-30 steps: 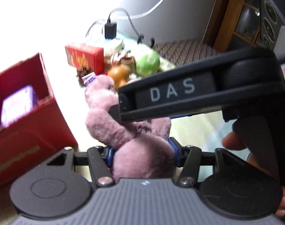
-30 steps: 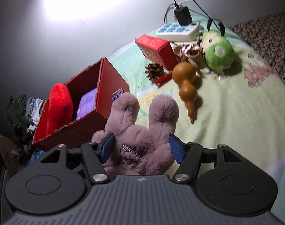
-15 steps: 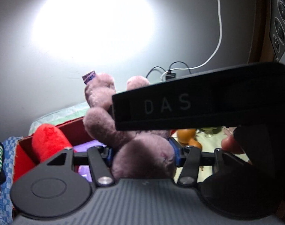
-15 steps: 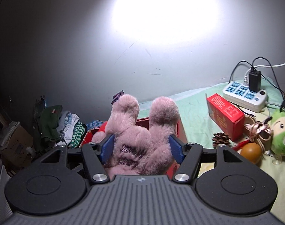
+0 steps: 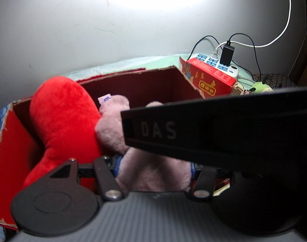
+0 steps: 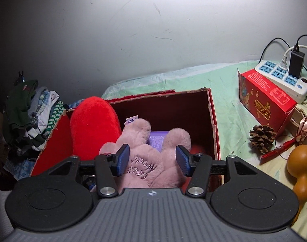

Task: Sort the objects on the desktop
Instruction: 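Carry the pink bunny into the red box and open the right gripper, then withdraw the right gripper from the red box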

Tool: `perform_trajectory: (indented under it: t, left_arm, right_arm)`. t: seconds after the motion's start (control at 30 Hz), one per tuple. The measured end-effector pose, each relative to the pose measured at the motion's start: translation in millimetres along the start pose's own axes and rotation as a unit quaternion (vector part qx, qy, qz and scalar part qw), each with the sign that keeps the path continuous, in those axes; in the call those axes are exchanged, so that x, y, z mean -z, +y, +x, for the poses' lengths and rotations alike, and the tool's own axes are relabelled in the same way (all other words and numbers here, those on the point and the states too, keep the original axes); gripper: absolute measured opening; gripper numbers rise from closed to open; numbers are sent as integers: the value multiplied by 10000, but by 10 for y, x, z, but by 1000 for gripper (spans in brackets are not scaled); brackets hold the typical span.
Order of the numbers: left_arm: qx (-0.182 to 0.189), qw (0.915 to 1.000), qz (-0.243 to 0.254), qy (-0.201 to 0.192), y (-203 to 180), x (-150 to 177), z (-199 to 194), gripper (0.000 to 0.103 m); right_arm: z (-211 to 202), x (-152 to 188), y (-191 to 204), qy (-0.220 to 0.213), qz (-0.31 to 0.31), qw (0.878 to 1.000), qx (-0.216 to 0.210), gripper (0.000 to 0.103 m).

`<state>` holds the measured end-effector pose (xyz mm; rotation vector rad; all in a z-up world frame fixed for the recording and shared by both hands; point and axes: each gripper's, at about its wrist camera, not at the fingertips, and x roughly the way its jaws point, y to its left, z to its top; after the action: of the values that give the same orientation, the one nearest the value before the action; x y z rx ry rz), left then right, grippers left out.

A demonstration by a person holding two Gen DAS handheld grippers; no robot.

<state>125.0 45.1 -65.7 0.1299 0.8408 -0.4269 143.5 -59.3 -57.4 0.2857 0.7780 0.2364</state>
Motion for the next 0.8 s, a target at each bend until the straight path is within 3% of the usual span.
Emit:
perform_trajectory:
  t: [0.17, 0.5, 0.57, 0.67, 0.8]
  left_arm:
    - [83, 9997, -243, 21, 5, 95, 17, 57]
    - [-116, 9999, -102, 11, -24, 67, -106, 60]
    - [-196, 9997, -10, -109, -57, 49, -191, 62]
    - [-547, 9974, 278, -388, -183, 56, -366, 76]
    - [-667, 9963, 284, -453, -314, 68, -501, 78]
  right_arm:
    - [-48, 114, 51, 131, -83, 9999, 71, 56]
    - [-97, 174, 129, 312, 20, 9995, 58, 56]
    - [-203, 168, 95, 114, 214, 9997, -73, 57]
    - [-450, 161, 88, -251, 297, 9992, -104, 66]
    - [-767, 214, 48, -497, 221, 9985, -22, 66]
